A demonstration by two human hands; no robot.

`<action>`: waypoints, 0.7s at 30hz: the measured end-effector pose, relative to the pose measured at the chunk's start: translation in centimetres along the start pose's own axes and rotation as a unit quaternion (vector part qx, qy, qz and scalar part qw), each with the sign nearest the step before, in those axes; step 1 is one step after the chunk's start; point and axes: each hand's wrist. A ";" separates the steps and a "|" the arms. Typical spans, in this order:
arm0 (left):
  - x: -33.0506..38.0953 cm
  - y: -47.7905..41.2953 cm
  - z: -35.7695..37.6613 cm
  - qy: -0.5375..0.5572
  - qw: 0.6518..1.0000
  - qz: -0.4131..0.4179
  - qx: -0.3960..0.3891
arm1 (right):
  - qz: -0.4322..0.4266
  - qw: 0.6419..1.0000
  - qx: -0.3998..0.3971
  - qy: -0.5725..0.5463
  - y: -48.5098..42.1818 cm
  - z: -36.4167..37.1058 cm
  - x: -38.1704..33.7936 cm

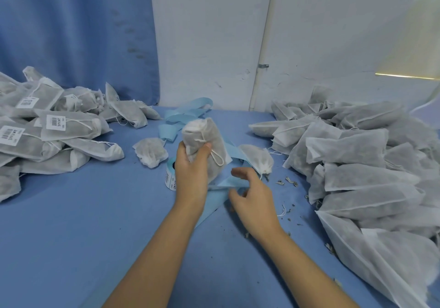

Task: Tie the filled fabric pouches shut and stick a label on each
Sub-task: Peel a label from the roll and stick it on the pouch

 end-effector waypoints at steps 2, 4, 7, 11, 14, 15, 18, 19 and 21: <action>0.2 0.1 -0.1 0.009 1.000 -0.021 -0.020 | -0.013 0.999 -0.008 0.038 -0.1 0.3 0.3; 0.2 0.3 -0.3 -0.025 0.998 -0.034 -0.042 | -0.017 0.998 0.001 0.058 -0.4 0.4 0.5; -0.4 0.7 -0.3 -0.153 0.984 -0.027 -0.089 | -0.014 0.998 0.020 0.066 -0.7 0.1 1.1; -1.6 1.2 -0.8 -0.344 0.932 -0.001 -0.118 | -0.024 0.996 0.039 0.074 -0.9 -0.2 1.4; -2.1 1.0 -1.7 -0.389 0.916 0.018 -0.098 | -0.037 0.993 0.055 0.095 -1.1 -0.4 1.5; -2.2 0.8 -1.9 -0.385 0.918 0.022 -0.097 | -0.036 0.993 0.059 0.093 -1.1 -0.5 1.5; -2.2 0.5 -2.4 -0.363 0.923 0.033 -0.127 | -0.048 0.994 0.075 0.057 -1.0 -0.7 1.3; -2.2 0.5 -2.5 -0.342 0.929 0.032 -0.137 | -0.056 0.994 0.091 0.033 -0.9 -0.7 1.1; -2.1 0.5 -2.8 -0.277 0.950 0.014 -0.146 | -0.069 0.988 0.135 -0.021 -0.7 -0.8 0.6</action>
Point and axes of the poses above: each hand's wrist, its own y-axis away from the middle knuckle, its own z-axis out of the palm, x = y × z, and after that the axes turned 8 degrees about y, right-handed
